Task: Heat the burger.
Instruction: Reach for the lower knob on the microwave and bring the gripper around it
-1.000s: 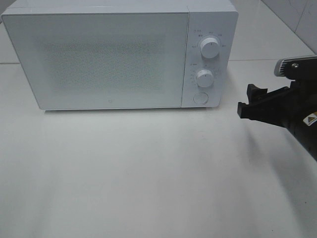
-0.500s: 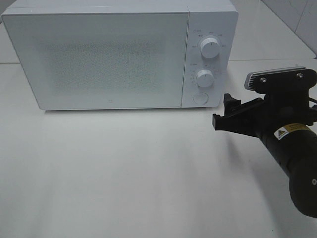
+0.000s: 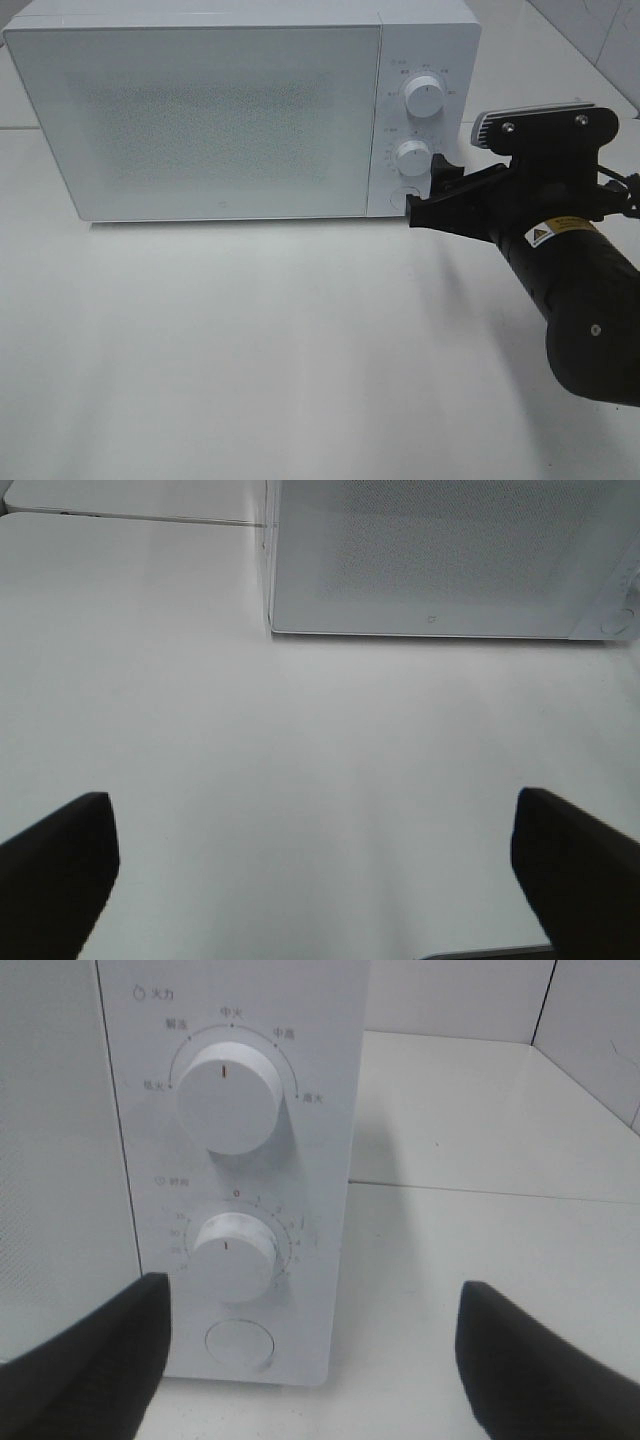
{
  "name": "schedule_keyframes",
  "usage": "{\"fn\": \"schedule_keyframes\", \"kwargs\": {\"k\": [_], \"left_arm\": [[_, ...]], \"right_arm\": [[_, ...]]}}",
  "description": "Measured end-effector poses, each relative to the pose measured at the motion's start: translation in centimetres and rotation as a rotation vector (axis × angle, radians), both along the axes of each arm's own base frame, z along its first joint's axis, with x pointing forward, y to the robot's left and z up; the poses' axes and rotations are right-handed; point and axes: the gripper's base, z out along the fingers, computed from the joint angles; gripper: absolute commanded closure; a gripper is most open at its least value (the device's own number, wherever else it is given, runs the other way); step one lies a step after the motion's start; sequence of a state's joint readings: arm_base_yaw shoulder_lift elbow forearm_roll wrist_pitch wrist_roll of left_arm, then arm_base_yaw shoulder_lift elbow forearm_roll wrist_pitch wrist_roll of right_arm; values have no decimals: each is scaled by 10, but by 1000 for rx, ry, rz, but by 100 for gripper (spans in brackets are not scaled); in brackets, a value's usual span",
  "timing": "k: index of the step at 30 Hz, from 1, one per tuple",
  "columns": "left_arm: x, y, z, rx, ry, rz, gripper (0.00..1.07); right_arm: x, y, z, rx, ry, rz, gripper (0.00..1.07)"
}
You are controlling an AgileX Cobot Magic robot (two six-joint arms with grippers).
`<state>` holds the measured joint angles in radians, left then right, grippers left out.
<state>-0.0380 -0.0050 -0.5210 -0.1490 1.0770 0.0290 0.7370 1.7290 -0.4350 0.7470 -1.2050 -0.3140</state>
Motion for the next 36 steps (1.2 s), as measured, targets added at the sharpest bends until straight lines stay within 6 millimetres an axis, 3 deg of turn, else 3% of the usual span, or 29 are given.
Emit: {"fn": "schedule_keyframes", "kwargs": {"k": [6,11,22,36], "left_arm": [[0,0,0,0,0,0,7],[0,0,0,0,0,0,7],[0,0,0,0,0,0,7],[0,0,0,0,0,0,7]], "right_arm": [[7,6,3,14,-20,-1,33],[19,17,-15,-17,10,-2,33],[38,34,-22,-13,-5,-1,33],[63,36,-28,-11,-9,-43,33]]}}
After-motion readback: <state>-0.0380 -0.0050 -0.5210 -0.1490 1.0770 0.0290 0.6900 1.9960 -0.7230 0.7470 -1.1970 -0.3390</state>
